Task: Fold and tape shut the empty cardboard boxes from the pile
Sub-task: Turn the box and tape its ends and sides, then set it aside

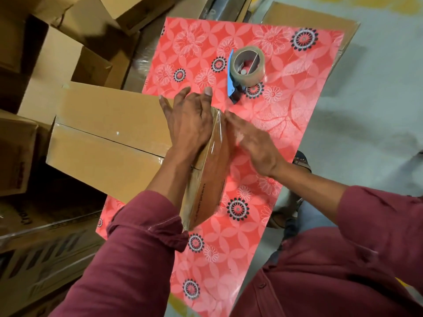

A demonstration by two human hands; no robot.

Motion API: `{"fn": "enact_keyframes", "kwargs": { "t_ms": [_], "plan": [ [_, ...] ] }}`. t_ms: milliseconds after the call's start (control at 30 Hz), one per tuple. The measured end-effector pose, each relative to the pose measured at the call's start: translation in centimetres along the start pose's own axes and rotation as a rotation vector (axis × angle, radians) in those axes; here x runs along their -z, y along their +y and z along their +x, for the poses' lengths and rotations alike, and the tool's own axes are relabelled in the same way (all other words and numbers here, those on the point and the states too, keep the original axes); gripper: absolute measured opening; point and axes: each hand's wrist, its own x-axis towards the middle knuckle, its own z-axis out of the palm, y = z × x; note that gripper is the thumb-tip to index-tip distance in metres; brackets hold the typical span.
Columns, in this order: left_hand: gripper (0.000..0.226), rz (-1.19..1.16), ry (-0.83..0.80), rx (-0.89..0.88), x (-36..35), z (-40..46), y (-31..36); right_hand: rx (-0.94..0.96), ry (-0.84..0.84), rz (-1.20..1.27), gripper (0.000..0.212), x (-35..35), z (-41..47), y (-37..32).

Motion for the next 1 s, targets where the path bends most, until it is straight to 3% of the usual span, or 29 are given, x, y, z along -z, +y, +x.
{"fn": "enact_keyframes", "kwargs": {
  "t_ms": [133, 233, 333, 500, 633, 800, 933, 1000],
  "plan": [
    [0.081, 0.015, -0.006, 0.003, -0.2, 0.2, 0.1, -0.310, 0.073, 0.358, 0.065, 2.8, 4.7, -3.7],
    [0.079, 0.009, -0.003, -0.011, 0.0, 0.2, -0.1, -0.224, -0.025, 0.314, 0.066, 2.9, 6.9, -4.2],
    [0.070, -0.023, 0.006, -0.022, 0.1, 0.0, -0.1, -0.110, -0.103, 0.264, 0.027, 2.9, 6.7, -1.6],
    [0.060, -0.061, 0.031, 0.006, -0.2, -0.1, 0.1, -0.112, -0.187, 0.180, 0.034, 3.6, 7.3, 1.6],
    [0.063, -0.057, 0.023, 0.013, -0.2, 0.0, 0.1, -0.206, -0.354, 0.270, 0.037, 5.7, 8.7, 1.3],
    [0.083, 0.013, 0.045, -0.007, -0.3, 0.1, 0.0, -0.116, -0.258, 0.185, 0.071, 3.8, 8.5, -0.7],
    [0.078, -0.005, 0.054, -0.017, -0.4, 0.1, -0.2, -0.122, -0.197, 0.100, 0.060, 2.6, 7.3, 1.0],
    [0.071, -0.019, 0.076, -0.015, -0.4, -0.2, -0.1, -0.154, -0.271, 0.013, 0.076, 3.5, 7.0, 1.5]
  ]
}}
